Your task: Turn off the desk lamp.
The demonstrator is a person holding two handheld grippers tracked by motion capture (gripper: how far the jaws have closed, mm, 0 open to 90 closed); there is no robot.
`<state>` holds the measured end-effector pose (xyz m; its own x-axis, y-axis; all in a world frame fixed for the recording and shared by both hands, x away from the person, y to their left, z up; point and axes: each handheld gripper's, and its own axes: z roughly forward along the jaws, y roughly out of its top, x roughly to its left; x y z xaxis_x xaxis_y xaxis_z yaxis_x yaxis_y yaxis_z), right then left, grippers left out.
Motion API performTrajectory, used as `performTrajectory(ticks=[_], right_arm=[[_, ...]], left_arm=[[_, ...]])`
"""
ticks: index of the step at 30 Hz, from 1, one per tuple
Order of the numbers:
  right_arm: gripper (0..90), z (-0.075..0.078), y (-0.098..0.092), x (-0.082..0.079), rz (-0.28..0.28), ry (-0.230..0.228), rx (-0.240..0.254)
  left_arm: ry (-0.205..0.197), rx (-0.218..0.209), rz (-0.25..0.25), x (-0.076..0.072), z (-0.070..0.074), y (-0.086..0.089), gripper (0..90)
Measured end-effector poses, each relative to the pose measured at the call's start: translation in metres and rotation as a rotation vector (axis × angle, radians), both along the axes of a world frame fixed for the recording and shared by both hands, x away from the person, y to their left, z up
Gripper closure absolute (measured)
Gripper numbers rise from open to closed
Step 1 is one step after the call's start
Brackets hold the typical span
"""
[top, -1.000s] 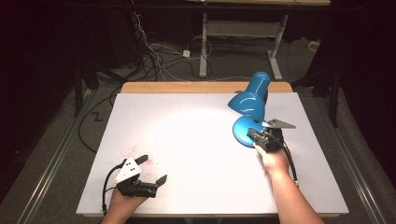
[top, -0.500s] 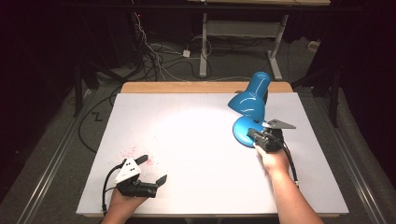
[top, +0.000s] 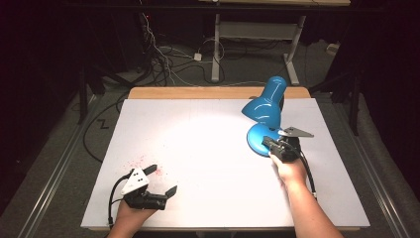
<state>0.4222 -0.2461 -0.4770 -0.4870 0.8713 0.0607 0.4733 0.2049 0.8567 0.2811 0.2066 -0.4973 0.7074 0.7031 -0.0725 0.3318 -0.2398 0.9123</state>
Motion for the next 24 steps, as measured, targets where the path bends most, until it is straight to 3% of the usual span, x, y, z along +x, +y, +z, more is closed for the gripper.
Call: performTrajectory(ticks=[22,24], right_arm=[[90.0,-0.0011,0.0013,0.0009,-0.004,-0.003,0.004],[90.0,-0.0021,-0.0016,0.0008,-0.064,-0.007,-0.027]], left_arm=[[0.0,-0.003,0.0,-0.0003,0.0,0.0002,0.0],[-0.002,-0.001,-0.002,-0.0006,0.0,0.0003,0.0]])
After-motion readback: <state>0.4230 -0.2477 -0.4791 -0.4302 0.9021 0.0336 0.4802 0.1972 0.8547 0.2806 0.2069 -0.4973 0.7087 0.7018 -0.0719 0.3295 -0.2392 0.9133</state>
